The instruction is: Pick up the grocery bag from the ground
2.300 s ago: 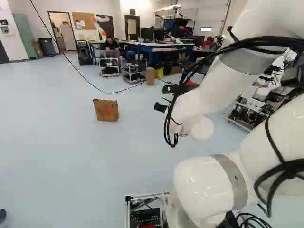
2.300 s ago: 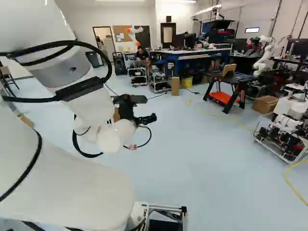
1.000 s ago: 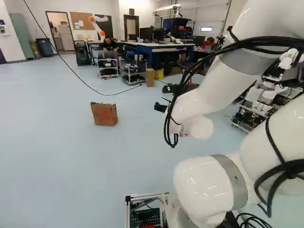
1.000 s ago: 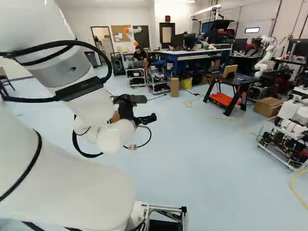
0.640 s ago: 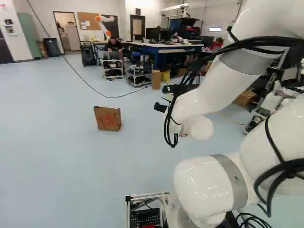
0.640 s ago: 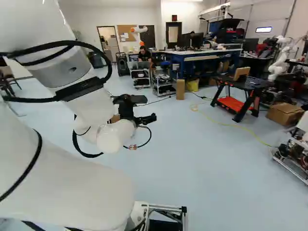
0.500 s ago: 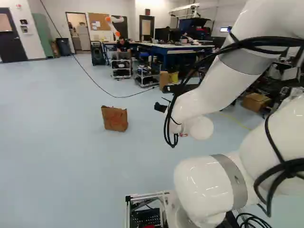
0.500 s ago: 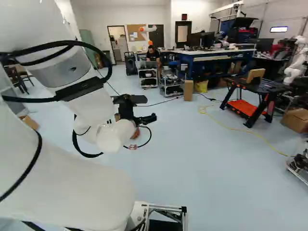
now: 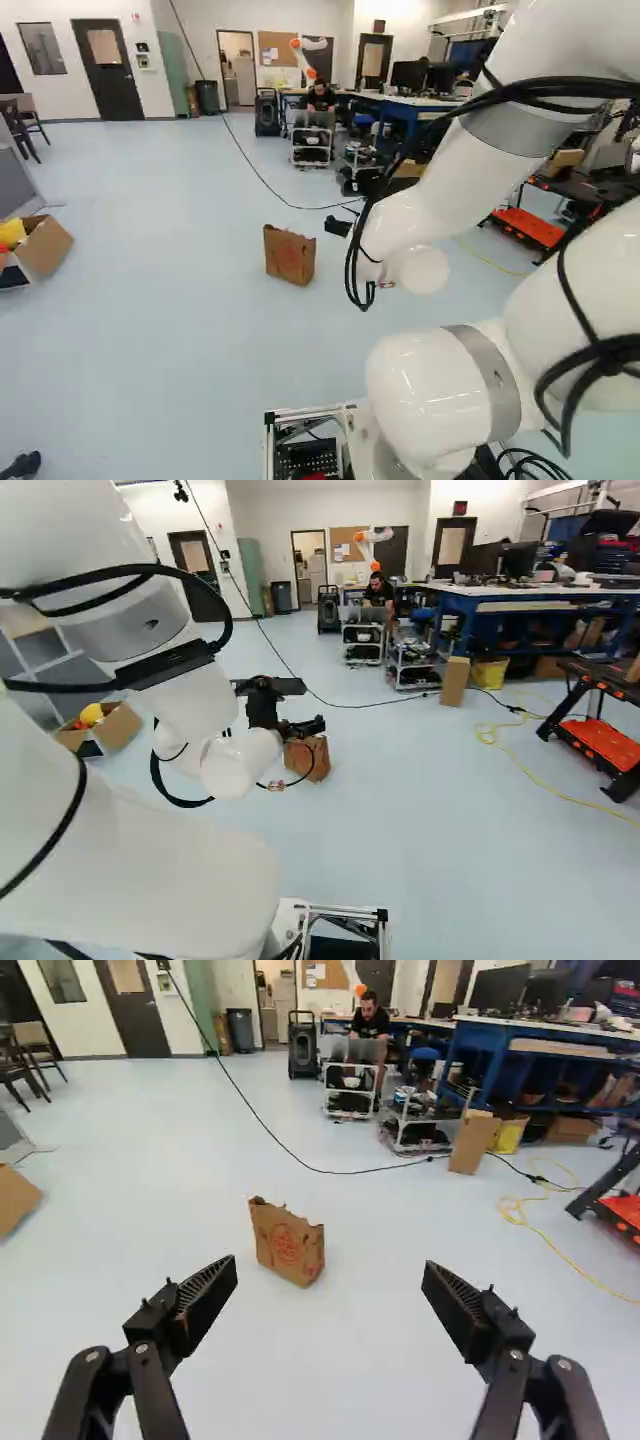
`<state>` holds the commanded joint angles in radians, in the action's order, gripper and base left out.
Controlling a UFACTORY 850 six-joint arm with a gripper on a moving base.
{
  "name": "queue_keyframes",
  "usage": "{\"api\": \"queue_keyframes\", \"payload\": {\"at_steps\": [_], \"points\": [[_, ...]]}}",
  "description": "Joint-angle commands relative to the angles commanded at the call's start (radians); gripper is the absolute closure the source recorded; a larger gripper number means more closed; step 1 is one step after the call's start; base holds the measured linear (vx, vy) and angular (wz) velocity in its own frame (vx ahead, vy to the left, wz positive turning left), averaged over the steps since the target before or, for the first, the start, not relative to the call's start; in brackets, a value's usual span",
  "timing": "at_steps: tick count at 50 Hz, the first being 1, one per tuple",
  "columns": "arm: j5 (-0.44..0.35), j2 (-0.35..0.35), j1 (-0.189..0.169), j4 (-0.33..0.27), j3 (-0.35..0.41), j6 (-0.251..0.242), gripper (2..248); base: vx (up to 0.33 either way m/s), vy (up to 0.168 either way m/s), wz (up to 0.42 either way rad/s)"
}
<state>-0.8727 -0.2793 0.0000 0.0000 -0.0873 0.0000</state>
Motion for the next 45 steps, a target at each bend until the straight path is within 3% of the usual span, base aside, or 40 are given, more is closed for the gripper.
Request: {"api": "queue_keyframes", "payload": {"at_steps": [45], "points": [[0.0, 0.0, 0.0, 0.0, 0.0, 0.0, 3, 0.383, 0.046, 0.176]]}}
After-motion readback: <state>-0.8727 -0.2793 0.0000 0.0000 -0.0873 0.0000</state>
